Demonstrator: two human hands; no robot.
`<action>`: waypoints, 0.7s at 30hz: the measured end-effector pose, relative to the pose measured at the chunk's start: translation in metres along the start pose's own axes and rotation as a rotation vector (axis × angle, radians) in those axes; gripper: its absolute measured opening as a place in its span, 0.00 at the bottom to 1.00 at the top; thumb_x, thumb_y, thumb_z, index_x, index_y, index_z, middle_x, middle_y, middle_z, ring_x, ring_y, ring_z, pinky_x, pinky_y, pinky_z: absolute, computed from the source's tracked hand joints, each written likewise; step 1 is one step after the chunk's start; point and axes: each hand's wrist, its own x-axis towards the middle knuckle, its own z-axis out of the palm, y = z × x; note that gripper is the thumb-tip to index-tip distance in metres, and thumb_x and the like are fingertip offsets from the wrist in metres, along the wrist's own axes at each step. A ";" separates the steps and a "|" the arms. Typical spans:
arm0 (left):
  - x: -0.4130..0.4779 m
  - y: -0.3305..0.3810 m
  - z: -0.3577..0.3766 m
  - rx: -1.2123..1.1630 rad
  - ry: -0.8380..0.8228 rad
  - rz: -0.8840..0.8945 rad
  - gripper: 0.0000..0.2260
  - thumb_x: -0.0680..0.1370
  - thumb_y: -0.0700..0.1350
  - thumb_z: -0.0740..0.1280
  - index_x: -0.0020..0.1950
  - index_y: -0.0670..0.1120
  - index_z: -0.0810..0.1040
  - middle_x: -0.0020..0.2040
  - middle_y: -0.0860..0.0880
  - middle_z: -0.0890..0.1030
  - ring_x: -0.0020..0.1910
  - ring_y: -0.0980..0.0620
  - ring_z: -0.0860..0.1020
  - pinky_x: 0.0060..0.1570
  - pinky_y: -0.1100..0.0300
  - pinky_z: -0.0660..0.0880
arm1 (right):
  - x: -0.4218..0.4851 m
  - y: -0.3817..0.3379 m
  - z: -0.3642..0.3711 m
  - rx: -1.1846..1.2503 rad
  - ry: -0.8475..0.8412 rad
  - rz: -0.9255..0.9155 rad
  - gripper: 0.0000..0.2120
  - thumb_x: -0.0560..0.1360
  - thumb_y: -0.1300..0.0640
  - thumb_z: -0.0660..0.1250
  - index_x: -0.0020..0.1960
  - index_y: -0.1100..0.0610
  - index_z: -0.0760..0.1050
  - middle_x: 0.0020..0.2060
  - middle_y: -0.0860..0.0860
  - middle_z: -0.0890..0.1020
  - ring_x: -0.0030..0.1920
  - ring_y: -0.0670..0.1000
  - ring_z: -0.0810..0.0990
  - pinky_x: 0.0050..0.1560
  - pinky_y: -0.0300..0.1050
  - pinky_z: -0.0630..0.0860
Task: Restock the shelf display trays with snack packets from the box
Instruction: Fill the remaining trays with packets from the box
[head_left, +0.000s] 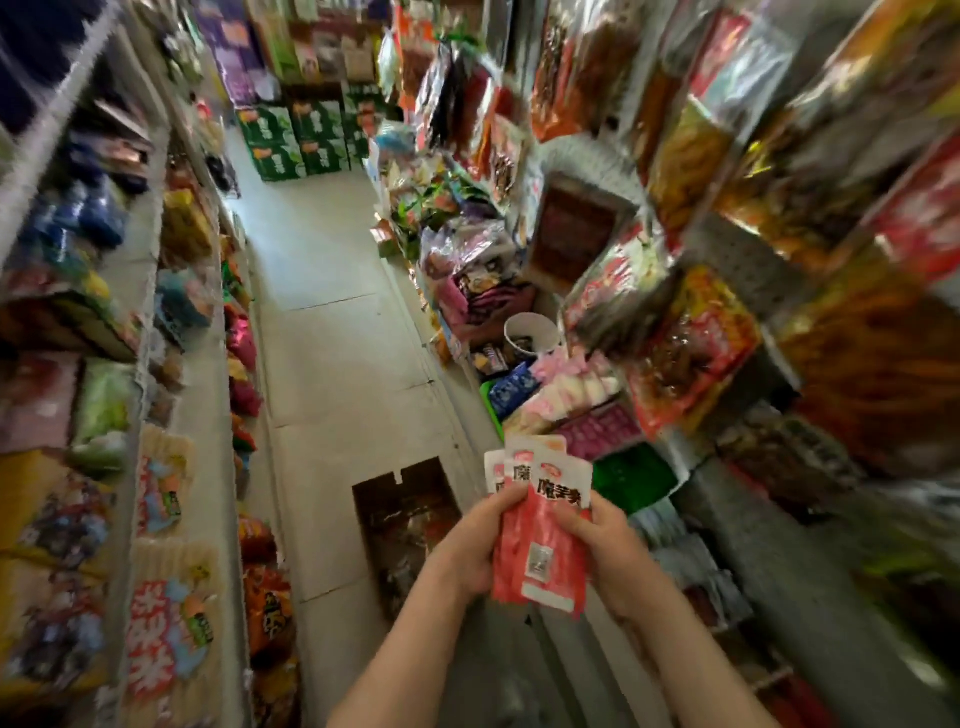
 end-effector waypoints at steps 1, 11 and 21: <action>-0.001 -0.007 0.009 0.041 -0.016 -0.006 0.13 0.78 0.47 0.65 0.57 0.40 0.78 0.49 0.39 0.84 0.45 0.43 0.82 0.55 0.47 0.76 | -0.016 -0.003 -0.006 0.042 0.049 -0.024 0.20 0.71 0.65 0.71 0.62 0.64 0.73 0.53 0.62 0.82 0.52 0.62 0.82 0.53 0.57 0.79; -0.020 -0.070 0.062 0.329 -0.028 -0.095 0.12 0.77 0.44 0.68 0.58 0.41 0.77 0.45 0.41 0.85 0.47 0.42 0.81 0.47 0.47 0.76 | -0.129 -0.013 -0.085 0.494 0.440 -0.038 0.07 0.75 0.70 0.61 0.42 0.62 0.75 0.27 0.55 0.82 0.27 0.51 0.82 0.30 0.44 0.80; -0.049 -0.187 0.115 0.508 -0.037 -0.113 0.15 0.75 0.45 0.70 0.59 0.41 0.76 0.51 0.41 0.83 0.52 0.42 0.80 0.56 0.46 0.75 | -0.235 0.031 -0.142 0.607 0.151 -0.003 0.33 0.77 0.35 0.55 0.50 0.63 0.82 0.46 0.63 0.83 0.44 0.59 0.84 0.47 0.53 0.79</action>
